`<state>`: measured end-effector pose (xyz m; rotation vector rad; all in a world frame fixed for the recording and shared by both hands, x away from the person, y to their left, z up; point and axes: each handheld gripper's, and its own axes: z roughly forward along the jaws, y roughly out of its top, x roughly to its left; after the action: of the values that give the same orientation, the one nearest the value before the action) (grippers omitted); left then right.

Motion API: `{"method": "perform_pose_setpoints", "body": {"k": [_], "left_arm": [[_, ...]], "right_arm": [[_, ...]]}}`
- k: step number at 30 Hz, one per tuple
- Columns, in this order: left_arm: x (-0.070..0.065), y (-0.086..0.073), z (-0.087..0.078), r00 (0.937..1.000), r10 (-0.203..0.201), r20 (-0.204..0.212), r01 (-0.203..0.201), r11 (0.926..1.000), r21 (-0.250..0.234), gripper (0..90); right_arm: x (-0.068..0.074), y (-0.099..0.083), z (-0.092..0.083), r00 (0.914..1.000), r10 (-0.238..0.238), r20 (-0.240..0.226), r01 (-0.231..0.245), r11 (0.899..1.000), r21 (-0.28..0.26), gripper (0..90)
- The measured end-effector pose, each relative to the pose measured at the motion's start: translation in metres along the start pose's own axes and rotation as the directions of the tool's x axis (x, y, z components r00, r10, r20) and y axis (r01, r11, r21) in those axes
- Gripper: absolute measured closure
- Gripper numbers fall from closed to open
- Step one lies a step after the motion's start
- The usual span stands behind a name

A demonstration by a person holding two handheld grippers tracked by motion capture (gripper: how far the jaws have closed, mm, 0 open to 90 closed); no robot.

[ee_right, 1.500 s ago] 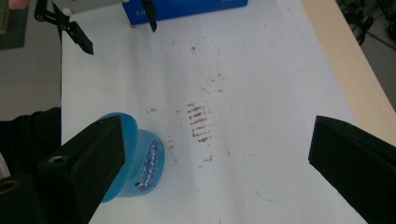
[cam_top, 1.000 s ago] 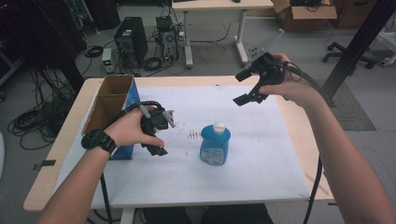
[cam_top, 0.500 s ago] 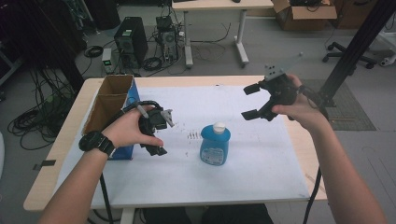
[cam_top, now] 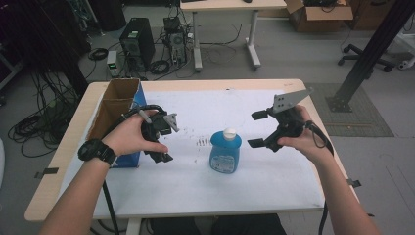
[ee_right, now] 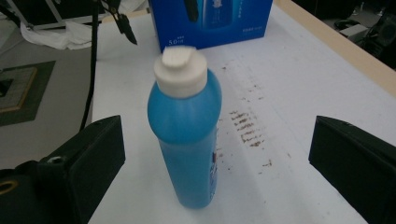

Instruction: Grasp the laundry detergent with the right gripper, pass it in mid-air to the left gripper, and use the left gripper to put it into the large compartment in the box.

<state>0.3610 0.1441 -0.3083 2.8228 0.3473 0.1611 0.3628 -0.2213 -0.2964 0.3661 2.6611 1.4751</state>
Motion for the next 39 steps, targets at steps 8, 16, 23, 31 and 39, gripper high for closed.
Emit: {"method": "perform_pose_setpoints", "body": {"k": [8,16,23,31,39], "left_arm": [[-0.001,-0.001,-0.001,1.0000,0.001,0.001,-0.001,1.0000,0.000,4.3],[-0.001,-0.002,-0.001,1.0000,-0.002,0.000,0.002,0.9999,-0.011,4.3],[0.000,-0.002,-0.002,1.0000,-0.003,0.003,0.003,0.9998,-0.021,4.3],[-0.001,-0.003,-0.003,1.0000,-0.003,-0.003,0.003,0.9995,-0.030,4.2],[-0.001,-0.003,-0.004,1.0000,-0.002,-0.005,0.002,0.9995,-0.032,4.3]], "right_arm": [[0.004,-0.026,0.021,0.9987,0.043,-0.026,-0.044,0.998,-0.033,3.7],[0.010,-0.041,0.046,0.9975,0.060,-0.037,-0.061,0.997,-0.047,3.6],[0.015,-0.043,0.062,0.9973,0.063,-0.039,-0.065,0.995,-0.069,4.5],[0.019,-0.044,0.078,0.9973,0.068,-0.027,-0.071,0.992,-0.105,5.9],[0.019,-0.048,0.089,0.9957,0.088,-0.028,-0.091,0.988,-0.124,7.3]]}}
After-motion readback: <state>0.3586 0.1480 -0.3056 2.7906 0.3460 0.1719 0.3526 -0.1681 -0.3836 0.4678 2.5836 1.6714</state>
